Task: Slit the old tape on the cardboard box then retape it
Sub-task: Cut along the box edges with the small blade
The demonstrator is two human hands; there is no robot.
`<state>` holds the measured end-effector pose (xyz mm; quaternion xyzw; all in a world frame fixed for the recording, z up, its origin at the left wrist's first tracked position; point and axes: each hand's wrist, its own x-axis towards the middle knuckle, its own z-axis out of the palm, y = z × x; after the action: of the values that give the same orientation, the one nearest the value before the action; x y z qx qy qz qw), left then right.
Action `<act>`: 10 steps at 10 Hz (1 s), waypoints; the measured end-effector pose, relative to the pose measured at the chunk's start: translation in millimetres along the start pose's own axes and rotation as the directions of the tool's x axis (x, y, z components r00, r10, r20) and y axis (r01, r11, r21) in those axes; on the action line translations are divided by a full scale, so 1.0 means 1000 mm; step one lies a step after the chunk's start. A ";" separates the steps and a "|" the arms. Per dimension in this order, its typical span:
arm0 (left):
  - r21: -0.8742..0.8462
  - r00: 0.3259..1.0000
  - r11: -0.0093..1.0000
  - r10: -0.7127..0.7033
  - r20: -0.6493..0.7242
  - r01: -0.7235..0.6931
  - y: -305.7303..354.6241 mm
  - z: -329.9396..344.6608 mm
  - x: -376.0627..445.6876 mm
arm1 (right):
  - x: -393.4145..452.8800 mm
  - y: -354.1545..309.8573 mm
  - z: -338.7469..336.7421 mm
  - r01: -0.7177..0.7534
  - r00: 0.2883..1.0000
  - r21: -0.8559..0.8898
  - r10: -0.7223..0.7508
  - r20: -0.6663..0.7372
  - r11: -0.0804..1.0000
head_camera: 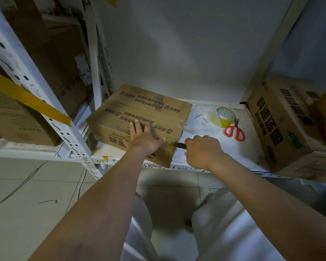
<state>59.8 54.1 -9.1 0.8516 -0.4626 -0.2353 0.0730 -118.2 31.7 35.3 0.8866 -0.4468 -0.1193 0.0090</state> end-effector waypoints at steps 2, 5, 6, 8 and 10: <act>-0.002 1.000 1.000 0.001 0.000 -0.001 0.000 0.000 -0.001 | 0.004 -0.016 -0.001 -0.130 0.987 -0.057 0.134 0.083 0.990; -0.005 1.000 1.000 0.006 0.009 -0.006 0.001 0.000 -0.003 | 0.006 -0.032 0.001 -0.167 0.972 -0.166 0.190 0.136 0.972; 0.006 1.000 1.000 0.005 0.015 -0.005 0.000 -0.001 -0.003 | 0.001 -0.031 0.009 -0.173 0.983 -0.094 0.178 0.048 0.980; 0.032 0.999 0.999 0.004 0.041 -0.005 0.001 -0.004 -0.003 | -0.010 -0.023 0.042 -0.126 0.984 0.129 0.141 -0.113 0.984; 0.043 0.999 0.999 0.000 0.043 -0.002 0.001 -0.004 0.000 | -0.010 -0.019 0.057 -0.102 0.968 0.099 0.122 -0.221 0.990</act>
<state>60.8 53.4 -5.0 0.8475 -0.4696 -0.2432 0.0448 -120.7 56.1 -20.3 0.8673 -0.4970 0.0026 0.0279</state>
